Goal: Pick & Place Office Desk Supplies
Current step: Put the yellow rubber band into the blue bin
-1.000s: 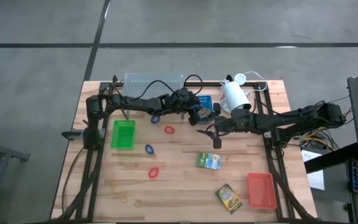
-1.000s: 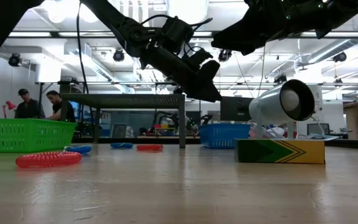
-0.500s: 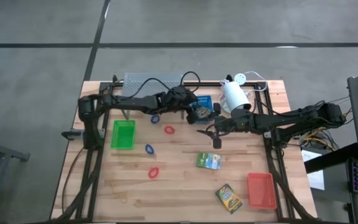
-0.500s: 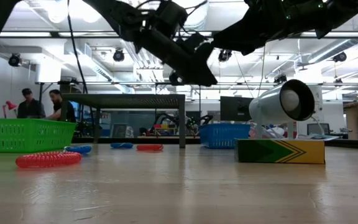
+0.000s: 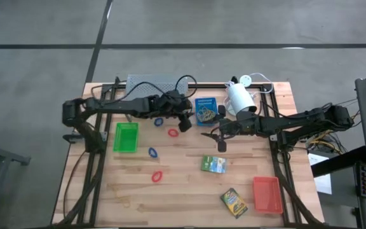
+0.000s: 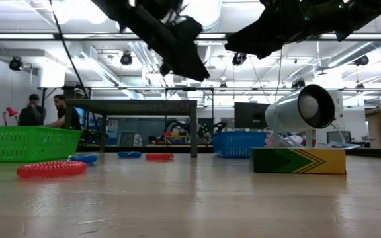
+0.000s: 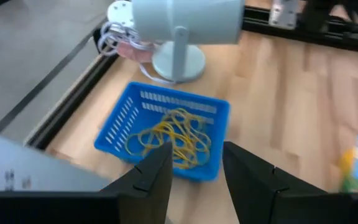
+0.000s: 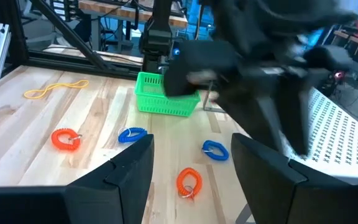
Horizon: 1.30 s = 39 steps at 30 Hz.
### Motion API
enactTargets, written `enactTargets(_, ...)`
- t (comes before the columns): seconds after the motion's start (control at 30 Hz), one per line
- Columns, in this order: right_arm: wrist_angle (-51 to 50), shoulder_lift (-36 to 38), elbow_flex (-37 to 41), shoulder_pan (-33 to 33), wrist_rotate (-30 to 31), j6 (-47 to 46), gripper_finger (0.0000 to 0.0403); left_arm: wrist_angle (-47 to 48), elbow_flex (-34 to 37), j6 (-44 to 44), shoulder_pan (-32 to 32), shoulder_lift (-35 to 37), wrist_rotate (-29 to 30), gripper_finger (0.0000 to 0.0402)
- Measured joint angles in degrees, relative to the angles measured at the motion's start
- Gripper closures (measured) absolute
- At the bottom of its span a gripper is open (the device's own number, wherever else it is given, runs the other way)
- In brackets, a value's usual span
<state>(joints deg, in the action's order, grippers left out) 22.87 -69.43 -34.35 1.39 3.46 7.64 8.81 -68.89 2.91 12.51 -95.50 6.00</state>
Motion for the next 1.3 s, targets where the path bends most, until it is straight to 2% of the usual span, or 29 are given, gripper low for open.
enactTargets(0.2,0.0,0.0,0.0,0.0,0.0,-0.1,0.0191,1.9,7.7,2.3,-3.1,8.1,1.0,0.0254)
enactTargets(0.47,0.0,0.0,0.0,0.0,0.0,-0.1,0.0191,1.9,19.7,10.3,-8.3,18.6,7.4,0.0254)
enactTargets(0.6,0.0,0.0,0.0,0.0,0.0,0.0,0.0191,2.5,23.2,14.1,-10.3,22.5,9.5,0.0254)
enactTargets(0.8,0.0,0.0,0.0,0.0,0.0,0.0,0.0191,7.9,24.1,19.5,-12.6,24.4,11.0,0.0254)
enactTargets(1.3,0.0,0.0,0.0,0.0,0.0,0.0,0.0191,17.2,22.7,28.2,-19.6,24.1,9.9,0.0254)
